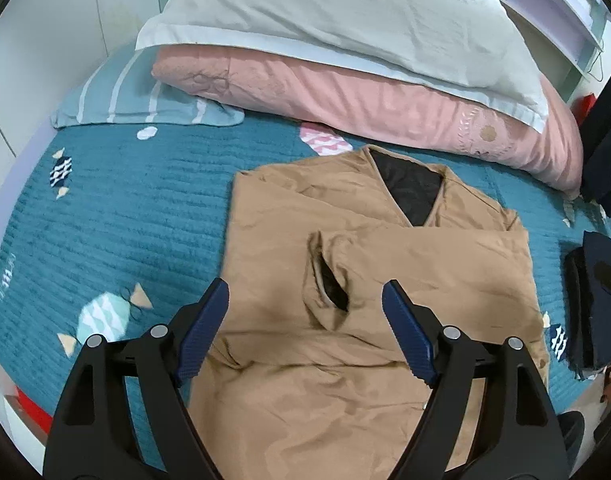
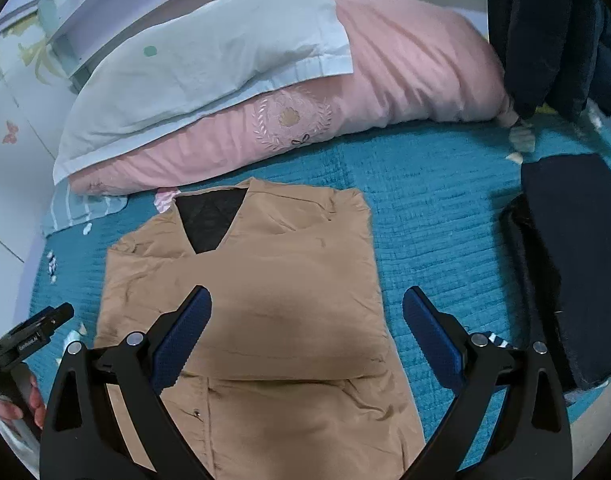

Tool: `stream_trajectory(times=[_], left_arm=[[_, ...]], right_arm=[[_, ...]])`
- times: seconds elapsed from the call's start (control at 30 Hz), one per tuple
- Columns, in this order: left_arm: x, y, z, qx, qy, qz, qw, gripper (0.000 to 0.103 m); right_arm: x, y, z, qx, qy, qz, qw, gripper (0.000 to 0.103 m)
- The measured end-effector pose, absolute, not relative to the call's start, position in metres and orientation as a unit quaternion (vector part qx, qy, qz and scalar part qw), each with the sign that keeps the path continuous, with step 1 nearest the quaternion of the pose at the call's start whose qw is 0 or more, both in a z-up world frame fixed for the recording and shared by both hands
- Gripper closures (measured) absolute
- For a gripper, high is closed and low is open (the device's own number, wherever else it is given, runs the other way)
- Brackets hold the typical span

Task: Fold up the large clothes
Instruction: 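Open both tools and move them to the shirt hem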

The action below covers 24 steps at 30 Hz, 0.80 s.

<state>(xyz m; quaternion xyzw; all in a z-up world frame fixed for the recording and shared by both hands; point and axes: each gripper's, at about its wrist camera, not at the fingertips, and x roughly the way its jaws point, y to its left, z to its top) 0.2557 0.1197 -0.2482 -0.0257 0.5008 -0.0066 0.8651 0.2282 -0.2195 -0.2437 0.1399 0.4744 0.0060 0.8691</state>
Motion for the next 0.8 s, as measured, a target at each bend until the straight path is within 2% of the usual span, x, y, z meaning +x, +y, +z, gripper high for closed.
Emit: stream_trajectory(times=[0.3,0.57,0.8], left_arm=[[0.291,0.125,-0.252,-0.019,0.533,-0.024,0.846,0.023],[0.351,0.132,-0.271,-0.018,0.575,-0.041,0.817,0.023],[0.409,0.146,-0.299,-0.034,0.617,-0.051,0.785,0.023]], right_arm=[[0.272,-0.241,-0.248,0.168,0.495,-0.047,0.851,0.010],[0.346,-0.258,-0.275,0.208,0.576,-0.002,0.790,0.010],[0.398,-0.261,-0.305,0.165,0.613,0.006,0.773,0.010]])
